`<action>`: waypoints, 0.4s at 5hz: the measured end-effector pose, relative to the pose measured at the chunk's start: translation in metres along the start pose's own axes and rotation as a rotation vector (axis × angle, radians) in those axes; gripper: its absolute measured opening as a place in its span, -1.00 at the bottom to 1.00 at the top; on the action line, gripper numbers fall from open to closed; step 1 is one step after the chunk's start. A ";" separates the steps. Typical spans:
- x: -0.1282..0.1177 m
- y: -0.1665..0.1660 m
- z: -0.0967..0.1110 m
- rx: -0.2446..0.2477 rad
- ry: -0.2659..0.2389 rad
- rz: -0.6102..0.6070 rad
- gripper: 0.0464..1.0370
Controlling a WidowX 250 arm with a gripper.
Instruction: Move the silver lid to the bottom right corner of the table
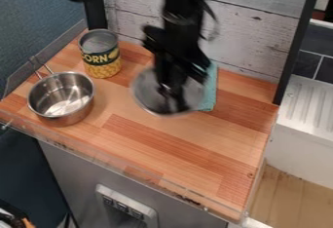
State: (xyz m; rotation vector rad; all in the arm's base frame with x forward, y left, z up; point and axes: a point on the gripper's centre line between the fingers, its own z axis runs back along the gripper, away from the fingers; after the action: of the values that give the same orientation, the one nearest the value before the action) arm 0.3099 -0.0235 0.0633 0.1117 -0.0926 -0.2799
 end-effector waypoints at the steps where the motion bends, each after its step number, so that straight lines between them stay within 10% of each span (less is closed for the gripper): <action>1: -0.010 -0.021 -0.014 -0.028 0.025 -0.032 -0.53; 2: -0.028 -0.045 -0.034 -0.053 0.081 -0.108 -0.53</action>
State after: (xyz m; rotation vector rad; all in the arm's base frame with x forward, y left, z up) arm 0.2749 -0.0553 0.0224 0.0754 0.0016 -0.3851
